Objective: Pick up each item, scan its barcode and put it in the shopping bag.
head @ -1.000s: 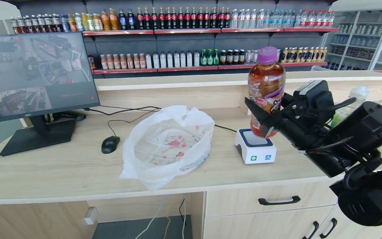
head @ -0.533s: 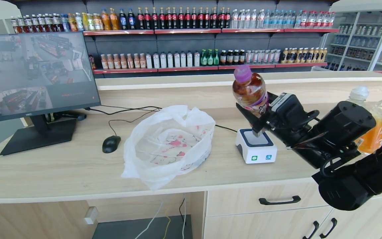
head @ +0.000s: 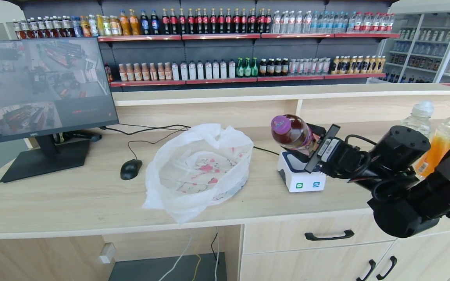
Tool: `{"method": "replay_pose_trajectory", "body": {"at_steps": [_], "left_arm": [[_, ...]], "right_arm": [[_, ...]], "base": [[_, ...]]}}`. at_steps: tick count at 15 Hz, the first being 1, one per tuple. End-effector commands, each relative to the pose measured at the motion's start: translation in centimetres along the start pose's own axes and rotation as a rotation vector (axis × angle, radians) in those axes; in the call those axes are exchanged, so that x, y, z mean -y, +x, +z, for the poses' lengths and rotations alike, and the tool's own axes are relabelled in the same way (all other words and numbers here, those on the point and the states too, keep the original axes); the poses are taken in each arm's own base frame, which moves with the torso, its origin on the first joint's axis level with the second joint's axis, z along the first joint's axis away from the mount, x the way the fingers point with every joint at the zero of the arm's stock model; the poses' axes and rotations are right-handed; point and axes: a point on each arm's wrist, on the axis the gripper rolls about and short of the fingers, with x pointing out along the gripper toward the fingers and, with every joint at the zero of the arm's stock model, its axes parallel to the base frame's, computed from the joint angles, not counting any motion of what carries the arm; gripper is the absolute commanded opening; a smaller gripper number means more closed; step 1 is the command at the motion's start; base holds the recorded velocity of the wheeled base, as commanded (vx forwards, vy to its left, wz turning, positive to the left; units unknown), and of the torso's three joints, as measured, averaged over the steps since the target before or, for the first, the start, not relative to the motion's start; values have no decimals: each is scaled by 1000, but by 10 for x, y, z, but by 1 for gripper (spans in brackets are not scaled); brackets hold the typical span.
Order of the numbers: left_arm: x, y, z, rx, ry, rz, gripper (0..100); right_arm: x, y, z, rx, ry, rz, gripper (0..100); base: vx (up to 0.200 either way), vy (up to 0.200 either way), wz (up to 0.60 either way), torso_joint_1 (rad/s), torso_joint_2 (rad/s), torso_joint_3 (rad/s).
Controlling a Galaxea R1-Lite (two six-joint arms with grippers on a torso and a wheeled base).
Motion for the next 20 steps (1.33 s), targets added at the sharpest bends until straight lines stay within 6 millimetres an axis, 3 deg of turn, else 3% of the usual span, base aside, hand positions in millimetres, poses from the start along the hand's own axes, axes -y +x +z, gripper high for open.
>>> {"method": "replay_pose_trajectory", "body": {"at_steps": [1, 6, 20], "left_arm": [[0, 0, 0, 0, 0, 0, 100], [0, 0, 0, 0, 0, 0, 100], [0, 0, 0, 0, 0, 0, 100]], "right_arm": [[0, -6, -15, -16, -8, 16, 0], [-7, -5, -26, 24, -38, 71, 0], [-17, -8, -17, 51, -61, 116, 0]], "base": [[0, 0, 0, 0, 0, 0], [0, 0, 0, 0, 0, 0], [0, 0, 0, 0, 0, 0]]}}
